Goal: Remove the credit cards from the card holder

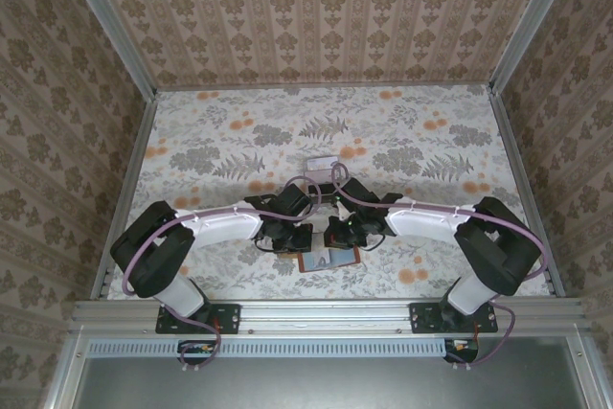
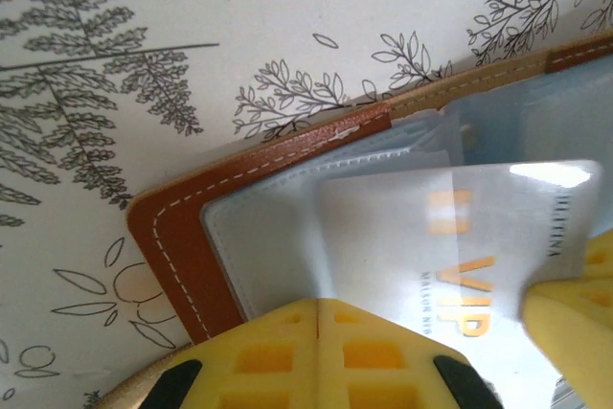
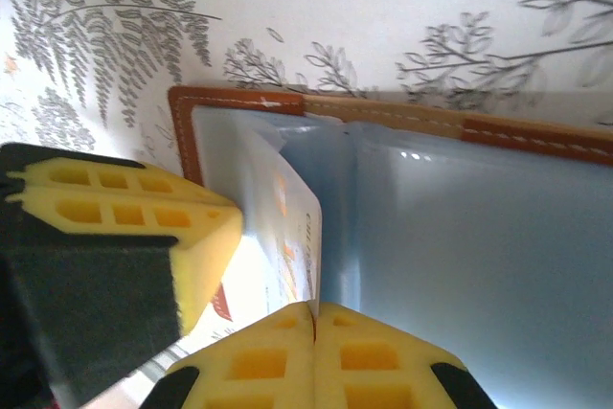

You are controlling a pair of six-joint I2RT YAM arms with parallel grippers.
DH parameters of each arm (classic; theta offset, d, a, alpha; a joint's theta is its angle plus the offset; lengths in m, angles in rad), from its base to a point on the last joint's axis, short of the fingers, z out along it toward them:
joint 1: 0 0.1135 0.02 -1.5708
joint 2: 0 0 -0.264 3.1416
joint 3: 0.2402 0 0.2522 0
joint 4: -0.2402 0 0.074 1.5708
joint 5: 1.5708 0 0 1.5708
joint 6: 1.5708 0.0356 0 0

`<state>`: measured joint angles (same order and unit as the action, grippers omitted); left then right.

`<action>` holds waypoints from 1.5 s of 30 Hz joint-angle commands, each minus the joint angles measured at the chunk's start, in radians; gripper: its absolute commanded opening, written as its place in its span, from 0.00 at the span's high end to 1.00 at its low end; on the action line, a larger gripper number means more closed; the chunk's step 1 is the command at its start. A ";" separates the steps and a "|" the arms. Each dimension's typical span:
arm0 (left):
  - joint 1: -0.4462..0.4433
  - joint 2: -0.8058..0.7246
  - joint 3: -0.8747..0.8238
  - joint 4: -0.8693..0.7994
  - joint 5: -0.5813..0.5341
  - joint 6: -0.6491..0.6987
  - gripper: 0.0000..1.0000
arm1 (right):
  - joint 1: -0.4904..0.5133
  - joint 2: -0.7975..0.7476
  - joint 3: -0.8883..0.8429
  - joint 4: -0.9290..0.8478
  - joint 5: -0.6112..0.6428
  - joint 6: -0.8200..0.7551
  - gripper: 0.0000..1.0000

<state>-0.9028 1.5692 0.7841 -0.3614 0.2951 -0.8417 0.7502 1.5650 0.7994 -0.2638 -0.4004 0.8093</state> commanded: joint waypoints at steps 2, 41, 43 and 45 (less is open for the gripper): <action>-0.001 0.005 -0.002 -0.083 -0.028 0.024 0.97 | -0.009 -0.045 0.057 -0.218 0.160 -0.106 1.00; 0.017 -0.009 0.011 -0.088 -0.034 0.050 0.97 | 0.009 -0.047 0.077 -0.212 0.137 -0.062 0.99; 0.024 -0.016 0.012 -0.094 -0.042 0.057 0.96 | 0.006 -0.079 0.089 -0.237 0.158 -0.073 0.99; 0.031 -0.022 0.017 -0.094 -0.041 0.065 0.96 | -0.002 -0.107 0.100 -0.261 0.175 -0.091 1.00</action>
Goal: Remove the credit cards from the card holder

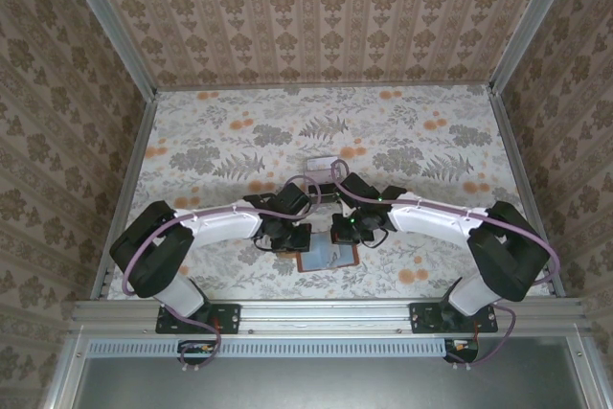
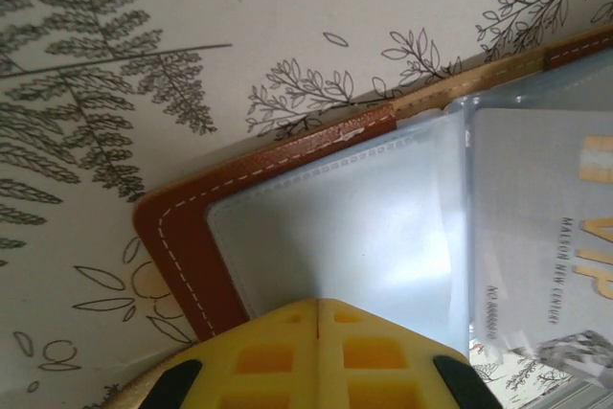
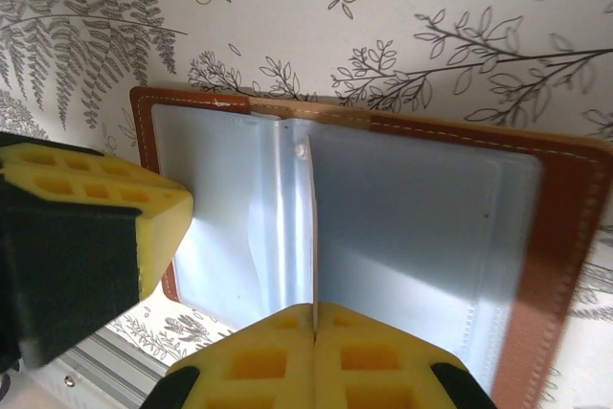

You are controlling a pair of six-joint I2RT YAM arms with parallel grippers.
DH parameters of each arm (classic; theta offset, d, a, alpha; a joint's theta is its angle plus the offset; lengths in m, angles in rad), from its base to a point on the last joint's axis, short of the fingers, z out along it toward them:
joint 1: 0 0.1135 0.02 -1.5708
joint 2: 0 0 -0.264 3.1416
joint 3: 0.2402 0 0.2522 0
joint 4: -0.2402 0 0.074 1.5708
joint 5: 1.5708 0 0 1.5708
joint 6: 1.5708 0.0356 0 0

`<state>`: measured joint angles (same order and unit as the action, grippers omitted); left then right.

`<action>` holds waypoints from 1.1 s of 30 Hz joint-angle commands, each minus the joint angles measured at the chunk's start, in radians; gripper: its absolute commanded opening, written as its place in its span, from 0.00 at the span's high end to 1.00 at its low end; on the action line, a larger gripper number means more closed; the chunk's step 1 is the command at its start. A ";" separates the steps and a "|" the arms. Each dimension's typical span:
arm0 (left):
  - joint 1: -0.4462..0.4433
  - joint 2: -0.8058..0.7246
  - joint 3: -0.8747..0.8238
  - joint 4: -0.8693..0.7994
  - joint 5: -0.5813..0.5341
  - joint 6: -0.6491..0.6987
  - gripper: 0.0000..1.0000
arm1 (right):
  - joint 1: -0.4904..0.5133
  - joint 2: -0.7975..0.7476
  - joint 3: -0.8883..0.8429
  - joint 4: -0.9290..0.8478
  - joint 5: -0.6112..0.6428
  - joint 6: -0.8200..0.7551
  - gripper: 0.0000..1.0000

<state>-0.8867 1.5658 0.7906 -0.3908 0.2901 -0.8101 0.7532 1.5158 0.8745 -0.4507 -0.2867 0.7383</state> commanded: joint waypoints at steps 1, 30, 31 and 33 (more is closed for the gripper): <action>0.019 -0.023 0.016 -0.067 -0.034 0.038 0.96 | -0.013 -0.074 0.030 -0.080 0.068 -0.035 1.00; 0.350 -0.536 -0.237 -0.142 -0.047 0.106 0.81 | -0.181 0.334 0.758 -0.447 0.145 -1.575 1.00; 0.364 -0.549 -0.247 -0.147 -0.041 0.109 0.81 | -0.183 0.363 0.799 -0.471 0.145 -1.595 1.00; 0.389 -0.569 -0.259 -0.155 -0.028 0.116 0.80 | -0.186 0.418 0.869 -0.520 0.147 -1.630 1.00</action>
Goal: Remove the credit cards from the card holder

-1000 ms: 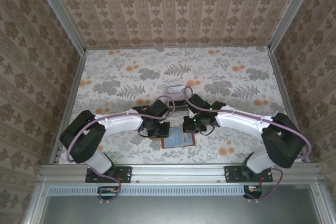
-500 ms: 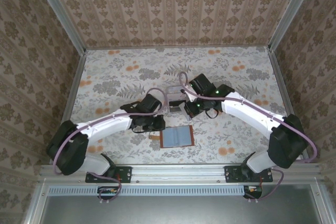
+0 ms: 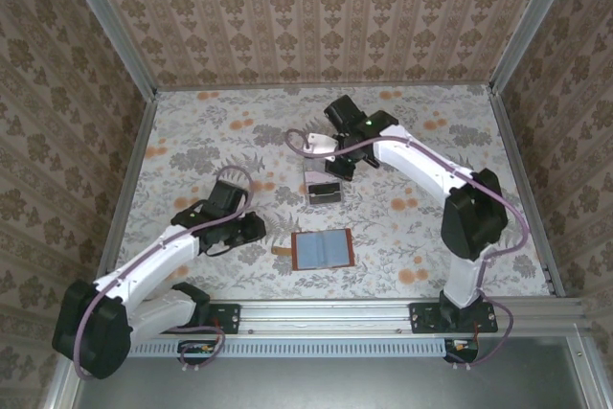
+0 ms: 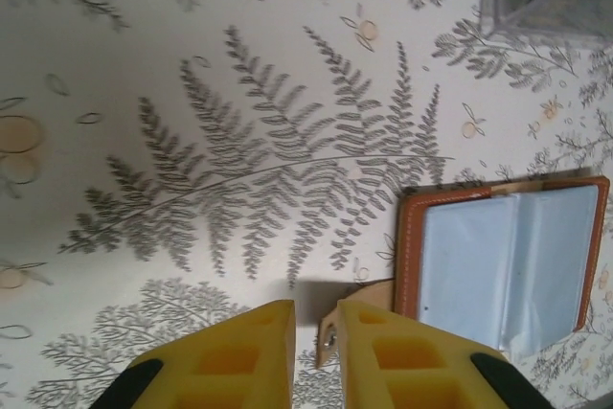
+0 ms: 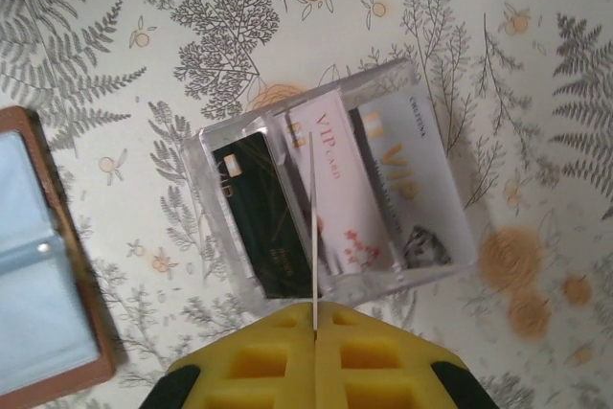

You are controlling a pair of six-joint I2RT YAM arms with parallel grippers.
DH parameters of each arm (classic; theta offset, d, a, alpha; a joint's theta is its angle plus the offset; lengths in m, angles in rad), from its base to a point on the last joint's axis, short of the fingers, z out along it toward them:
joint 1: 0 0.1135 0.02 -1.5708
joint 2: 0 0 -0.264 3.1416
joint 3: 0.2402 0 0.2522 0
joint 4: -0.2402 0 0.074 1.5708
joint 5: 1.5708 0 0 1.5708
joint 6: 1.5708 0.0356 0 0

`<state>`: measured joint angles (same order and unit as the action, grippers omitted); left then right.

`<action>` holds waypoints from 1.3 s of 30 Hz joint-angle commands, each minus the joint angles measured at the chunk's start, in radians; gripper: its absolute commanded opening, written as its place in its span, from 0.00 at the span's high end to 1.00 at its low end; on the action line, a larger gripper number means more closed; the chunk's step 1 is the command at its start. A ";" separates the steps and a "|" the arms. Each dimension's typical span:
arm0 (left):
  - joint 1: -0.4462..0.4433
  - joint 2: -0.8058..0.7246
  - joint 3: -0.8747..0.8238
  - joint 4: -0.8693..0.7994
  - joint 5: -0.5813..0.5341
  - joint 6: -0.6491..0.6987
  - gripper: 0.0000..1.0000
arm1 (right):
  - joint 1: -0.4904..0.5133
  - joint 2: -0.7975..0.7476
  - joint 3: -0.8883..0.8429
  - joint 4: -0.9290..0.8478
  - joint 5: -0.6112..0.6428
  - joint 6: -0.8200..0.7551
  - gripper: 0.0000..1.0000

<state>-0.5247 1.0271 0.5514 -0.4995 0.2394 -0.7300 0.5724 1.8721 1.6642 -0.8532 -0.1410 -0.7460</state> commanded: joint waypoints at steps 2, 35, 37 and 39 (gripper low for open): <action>0.047 -0.043 -0.027 -0.054 0.030 0.042 0.80 | -0.006 0.111 0.145 -0.160 0.004 -0.177 1.00; 0.201 -0.048 -0.038 -0.084 0.089 0.093 0.77 | -0.006 0.480 0.644 -0.374 0.129 -0.320 0.80; 0.203 -0.041 -0.038 -0.077 0.086 0.093 0.76 | -0.011 0.468 0.644 -0.328 0.161 -0.291 0.75; 0.204 -0.030 -0.032 -0.070 0.078 0.098 0.74 | -0.014 0.441 0.632 -0.297 0.167 -0.272 0.71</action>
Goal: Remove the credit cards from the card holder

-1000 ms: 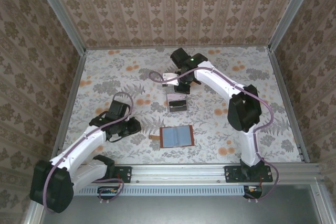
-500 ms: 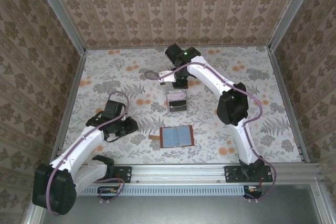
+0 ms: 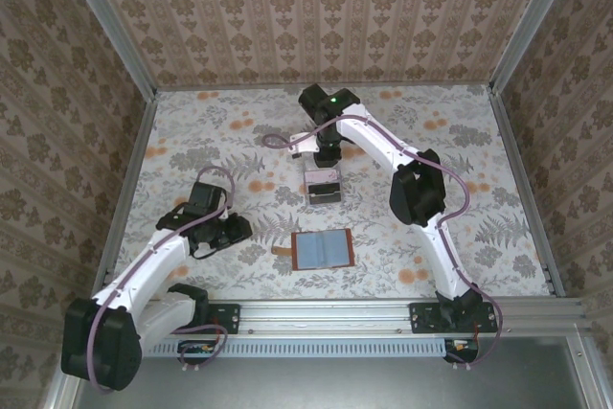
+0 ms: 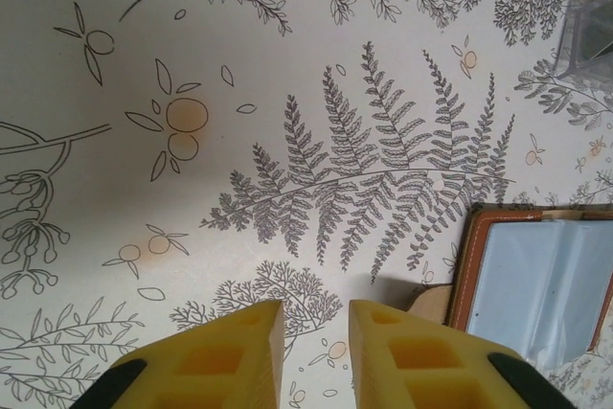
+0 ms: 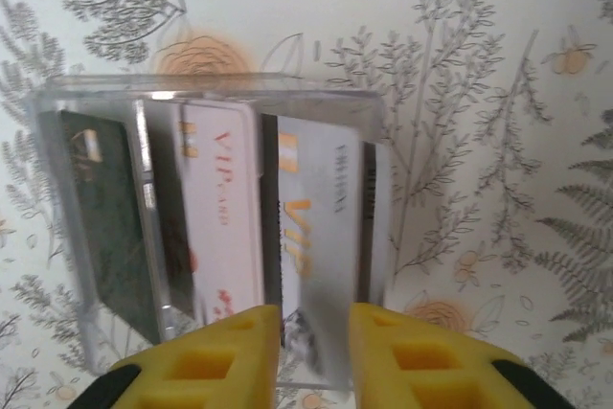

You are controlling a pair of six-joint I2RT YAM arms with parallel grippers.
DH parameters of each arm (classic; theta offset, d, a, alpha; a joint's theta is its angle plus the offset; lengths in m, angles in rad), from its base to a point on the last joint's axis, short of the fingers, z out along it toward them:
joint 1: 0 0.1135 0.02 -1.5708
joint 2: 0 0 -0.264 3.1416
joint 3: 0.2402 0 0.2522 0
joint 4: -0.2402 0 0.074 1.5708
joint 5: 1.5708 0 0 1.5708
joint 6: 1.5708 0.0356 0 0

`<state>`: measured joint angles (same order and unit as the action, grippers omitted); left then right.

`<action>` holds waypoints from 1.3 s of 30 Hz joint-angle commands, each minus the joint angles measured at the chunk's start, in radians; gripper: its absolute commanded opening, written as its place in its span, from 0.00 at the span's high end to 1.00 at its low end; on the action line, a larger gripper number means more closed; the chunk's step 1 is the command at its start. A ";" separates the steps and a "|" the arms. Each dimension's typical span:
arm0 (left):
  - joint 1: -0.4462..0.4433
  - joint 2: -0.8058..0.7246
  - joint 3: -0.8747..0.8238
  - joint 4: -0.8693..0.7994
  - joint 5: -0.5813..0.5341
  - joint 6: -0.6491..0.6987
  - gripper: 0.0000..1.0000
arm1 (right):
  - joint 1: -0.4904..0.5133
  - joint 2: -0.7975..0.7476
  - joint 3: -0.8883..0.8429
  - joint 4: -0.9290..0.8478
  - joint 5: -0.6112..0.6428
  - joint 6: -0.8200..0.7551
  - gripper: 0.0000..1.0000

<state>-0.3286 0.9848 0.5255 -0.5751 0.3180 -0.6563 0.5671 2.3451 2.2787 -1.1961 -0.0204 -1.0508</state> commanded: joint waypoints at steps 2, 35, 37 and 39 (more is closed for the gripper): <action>0.008 0.028 0.007 0.010 -0.011 0.033 0.71 | -0.009 -0.075 -0.031 0.101 0.058 0.046 0.70; 0.107 0.334 0.232 0.400 -0.724 0.471 0.00 | -0.380 -1.071 -1.667 1.398 0.193 0.894 0.00; 0.129 0.333 0.211 0.480 -0.708 0.526 0.00 | -0.427 -1.082 -1.749 1.524 0.178 0.935 0.00; 0.149 0.324 0.158 0.598 -0.707 0.572 0.00 | -0.473 -1.077 -1.810 1.632 0.149 0.988 0.00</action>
<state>-0.2035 1.3174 0.7208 -0.1558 -0.3573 -0.1940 0.1318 1.2842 0.5255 0.1814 0.1360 -0.1909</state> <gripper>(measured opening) 0.997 0.999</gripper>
